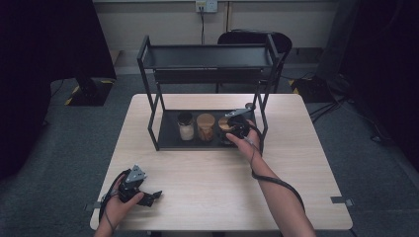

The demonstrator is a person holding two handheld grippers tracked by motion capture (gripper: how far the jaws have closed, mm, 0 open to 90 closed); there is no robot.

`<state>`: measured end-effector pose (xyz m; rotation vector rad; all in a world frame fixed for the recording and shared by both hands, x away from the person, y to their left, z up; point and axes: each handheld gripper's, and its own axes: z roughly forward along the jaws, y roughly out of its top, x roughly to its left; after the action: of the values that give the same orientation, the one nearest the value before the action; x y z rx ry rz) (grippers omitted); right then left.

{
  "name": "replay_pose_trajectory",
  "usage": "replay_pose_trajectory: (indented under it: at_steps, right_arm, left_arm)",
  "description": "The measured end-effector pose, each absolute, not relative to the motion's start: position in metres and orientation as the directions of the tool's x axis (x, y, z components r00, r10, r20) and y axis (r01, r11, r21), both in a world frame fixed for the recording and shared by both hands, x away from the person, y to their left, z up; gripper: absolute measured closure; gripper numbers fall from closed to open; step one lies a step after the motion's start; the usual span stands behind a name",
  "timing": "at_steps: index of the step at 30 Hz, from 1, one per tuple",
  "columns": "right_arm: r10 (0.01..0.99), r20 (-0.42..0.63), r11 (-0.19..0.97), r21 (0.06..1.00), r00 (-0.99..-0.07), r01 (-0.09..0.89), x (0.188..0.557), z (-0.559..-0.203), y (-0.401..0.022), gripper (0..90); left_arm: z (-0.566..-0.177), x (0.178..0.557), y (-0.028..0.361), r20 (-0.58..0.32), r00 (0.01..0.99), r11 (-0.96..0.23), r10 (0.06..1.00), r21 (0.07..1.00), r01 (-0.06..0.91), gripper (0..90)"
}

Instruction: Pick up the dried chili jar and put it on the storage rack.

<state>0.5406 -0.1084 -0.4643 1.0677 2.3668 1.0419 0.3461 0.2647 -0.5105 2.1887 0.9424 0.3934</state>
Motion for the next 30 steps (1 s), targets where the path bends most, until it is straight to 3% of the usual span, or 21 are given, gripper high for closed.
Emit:
replay_pose_trajectory:
  at_steps: [30]
  right_arm:
    - [0.784,-0.004,0.410,0.754,-0.621,0.513,0.554,-0.479,-0.103,25.4]
  left_arm:
    - [-0.511,0.346,0.265,-0.003,0.687,-0.480,0.727,0.713,0.511,0.2]
